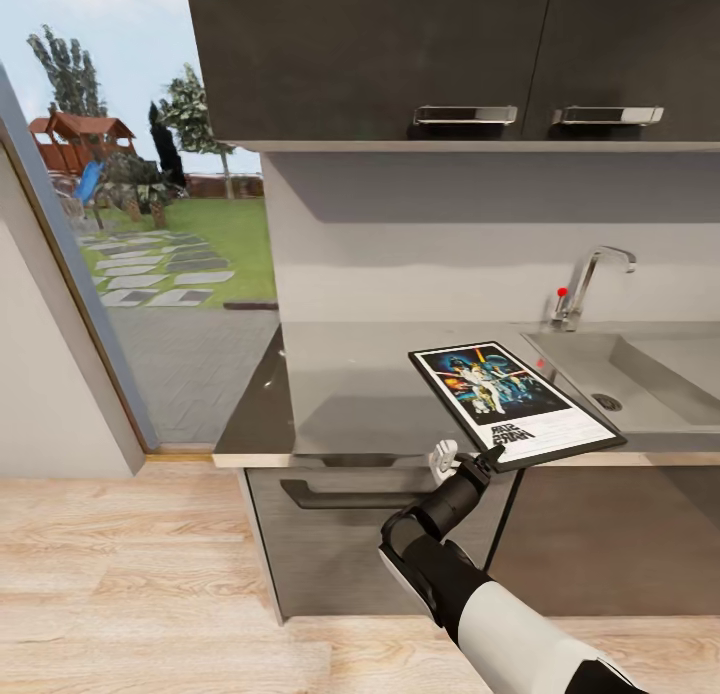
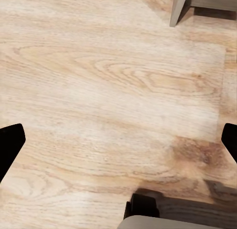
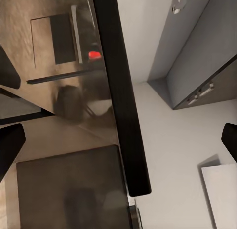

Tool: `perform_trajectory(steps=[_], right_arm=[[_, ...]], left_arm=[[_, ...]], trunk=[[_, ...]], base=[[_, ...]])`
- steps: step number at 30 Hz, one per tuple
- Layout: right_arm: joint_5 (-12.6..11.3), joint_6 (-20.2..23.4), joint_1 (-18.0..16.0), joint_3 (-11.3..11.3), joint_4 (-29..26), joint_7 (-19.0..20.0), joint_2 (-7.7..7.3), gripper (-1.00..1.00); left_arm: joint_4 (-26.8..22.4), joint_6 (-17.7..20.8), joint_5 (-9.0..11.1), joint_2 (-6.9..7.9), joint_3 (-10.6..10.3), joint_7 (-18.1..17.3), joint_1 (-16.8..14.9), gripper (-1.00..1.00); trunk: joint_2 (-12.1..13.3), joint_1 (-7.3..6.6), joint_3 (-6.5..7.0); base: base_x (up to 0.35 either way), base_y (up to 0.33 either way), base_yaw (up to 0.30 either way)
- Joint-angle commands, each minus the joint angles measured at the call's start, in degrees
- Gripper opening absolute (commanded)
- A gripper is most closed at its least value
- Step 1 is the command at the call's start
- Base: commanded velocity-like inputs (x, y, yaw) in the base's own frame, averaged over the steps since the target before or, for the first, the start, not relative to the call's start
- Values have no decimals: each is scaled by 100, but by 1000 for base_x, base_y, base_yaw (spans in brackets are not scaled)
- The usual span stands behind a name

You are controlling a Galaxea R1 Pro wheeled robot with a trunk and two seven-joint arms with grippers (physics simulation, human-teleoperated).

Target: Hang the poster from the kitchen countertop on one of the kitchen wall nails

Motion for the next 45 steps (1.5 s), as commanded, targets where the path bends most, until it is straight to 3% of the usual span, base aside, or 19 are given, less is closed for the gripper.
perform_trajectory(steps=[1, 18, 19, 45], right_arm=[[-48, 60, -7, 22, 3, -42, 0, 100], [-48, 59, -7, 22, 3, -42, 0, 100], [-48, 57, -7, 22, 3, -42, 0, -100], [-48, 51, 2, 22, -30, -43, 0, -100]], left_arm=[[-7, -8, 12, -1, 6, -8, 3, 100], [-7, -8, 12, -1, 6, -8, 3, 100], [-7, -8, 12, -1, 6, -8, 3, 100], [-15, -8, 12, -1, 6, -8, 3, 100]], trunk=[[-3, 0, -5], [-3, 0, -5], [-3, 0, -5], [-3, 0, -5]], base=[[0, 14, 0], [0, 3, 0], [0, 0, 0], [0, 0, 0]])
